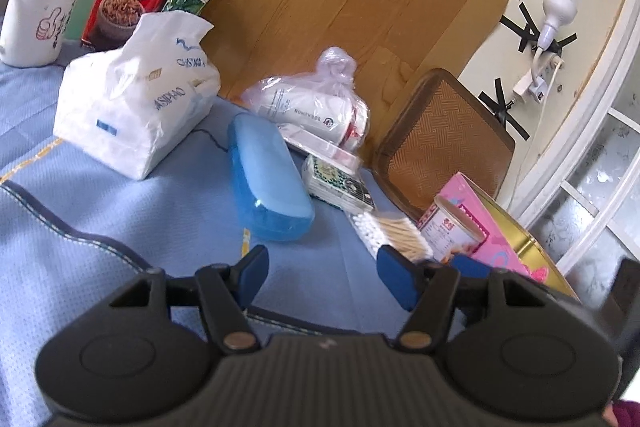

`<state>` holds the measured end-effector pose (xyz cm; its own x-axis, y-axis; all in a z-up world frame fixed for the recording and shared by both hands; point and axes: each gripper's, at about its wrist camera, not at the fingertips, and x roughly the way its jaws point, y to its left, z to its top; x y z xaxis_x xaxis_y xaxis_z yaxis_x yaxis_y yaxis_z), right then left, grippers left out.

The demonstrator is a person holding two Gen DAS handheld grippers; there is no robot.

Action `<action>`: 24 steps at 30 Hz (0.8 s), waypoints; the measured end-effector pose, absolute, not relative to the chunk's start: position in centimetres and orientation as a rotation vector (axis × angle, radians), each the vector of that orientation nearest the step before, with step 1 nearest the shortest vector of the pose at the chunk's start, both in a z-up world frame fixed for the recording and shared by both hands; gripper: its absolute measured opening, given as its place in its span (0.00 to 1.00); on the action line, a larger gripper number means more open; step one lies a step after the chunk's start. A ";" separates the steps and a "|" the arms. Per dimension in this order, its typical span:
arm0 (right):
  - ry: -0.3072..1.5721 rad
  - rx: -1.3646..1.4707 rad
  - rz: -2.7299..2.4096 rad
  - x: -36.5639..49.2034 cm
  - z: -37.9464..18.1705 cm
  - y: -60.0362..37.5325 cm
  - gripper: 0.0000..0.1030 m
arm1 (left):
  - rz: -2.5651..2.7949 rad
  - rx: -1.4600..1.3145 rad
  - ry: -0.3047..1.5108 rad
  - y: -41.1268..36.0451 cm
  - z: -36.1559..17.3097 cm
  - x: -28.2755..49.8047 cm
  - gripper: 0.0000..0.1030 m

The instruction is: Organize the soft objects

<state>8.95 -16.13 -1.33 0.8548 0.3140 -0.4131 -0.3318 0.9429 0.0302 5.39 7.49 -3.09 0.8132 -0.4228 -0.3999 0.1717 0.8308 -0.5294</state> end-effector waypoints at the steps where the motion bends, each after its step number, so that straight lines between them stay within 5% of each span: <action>1: 0.426 -0.065 0.329 9.6 -1.3 -15.9 0.69 | -0.336 -0.495 0.534 7.5 -3.1 5.5 0.59; 4: 0.443 -0.101 0.323 11.7 -1.3 -15.5 0.81 | -0.342 -0.484 0.533 7.3 -3.0 5.5 0.59; 8: 0.535 -0.108 0.302 14.4 -2.1 -15.6 0.83 | -0.351 -0.476 0.528 7.2 -3.0 5.5 0.59; 9: 0.569 -0.080 0.321 14.9 -2.3 -15.8 0.81 | -0.353 -0.477 0.528 7.2 -3.0 5.5 0.59; 11: 0.604 -0.017 0.359 15.1 -2.5 -16.5 0.58 | -0.357 -0.480 0.530 7.3 -3.1 5.6 0.59; 14: 0.600 -0.013 0.364 13.9 -2.5 -16.7 0.42 | -0.361 -0.484 0.535 7.4 -3.1 5.7 0.59; 24: 0.564 -0.049 0.560 4.5 -2.5 -16.6 0.39 | -0.364 -0.484 0.544 7.3 -3.1 5.6 0.64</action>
<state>4.53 -16.55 -2.49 0.7008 0.4892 -0.5192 -0.5157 0.8503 0.1053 5.64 7.26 -3.12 0.7973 -0.4494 -0.4029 0.2003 0.8267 -0.5257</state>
